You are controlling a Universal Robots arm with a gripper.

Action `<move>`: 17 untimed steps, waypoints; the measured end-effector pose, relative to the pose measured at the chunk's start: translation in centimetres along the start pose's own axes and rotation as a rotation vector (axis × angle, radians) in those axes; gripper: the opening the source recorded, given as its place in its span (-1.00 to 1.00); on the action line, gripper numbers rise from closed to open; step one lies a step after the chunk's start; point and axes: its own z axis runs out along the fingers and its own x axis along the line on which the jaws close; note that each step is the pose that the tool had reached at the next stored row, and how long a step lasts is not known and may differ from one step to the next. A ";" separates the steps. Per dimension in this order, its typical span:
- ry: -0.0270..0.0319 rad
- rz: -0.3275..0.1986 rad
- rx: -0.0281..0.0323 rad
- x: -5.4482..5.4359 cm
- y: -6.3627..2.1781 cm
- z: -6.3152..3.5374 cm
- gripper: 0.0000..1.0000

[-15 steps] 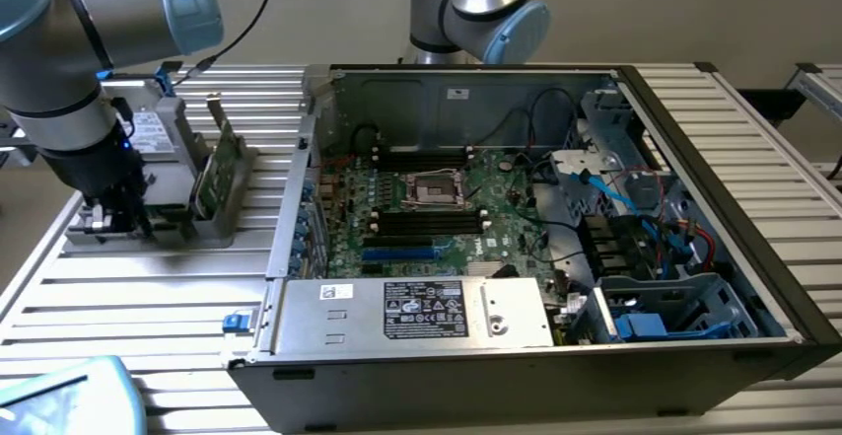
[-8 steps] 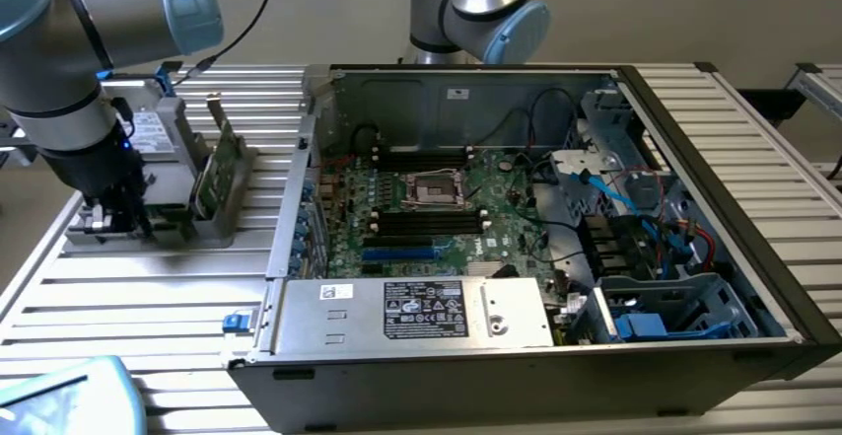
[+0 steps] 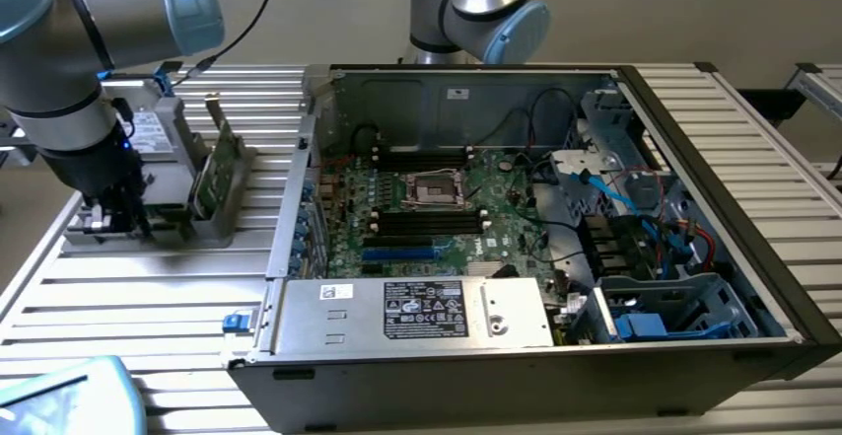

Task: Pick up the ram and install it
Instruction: 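Pick up the ram and move it above insertion slot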

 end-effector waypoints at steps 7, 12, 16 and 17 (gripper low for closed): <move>0.0008 0.000 -0.0013 0.0 0.00 -0.08 -0.70; 0.0044 0.000 0.0028 0.0 0.03 -0.34 -0.70; 0.0079 0.000 0.0065 0.0 0.04 -0.39 -0.70; 0.0087 0.000 0.0073 0.0 0.04 -0.41 -0.70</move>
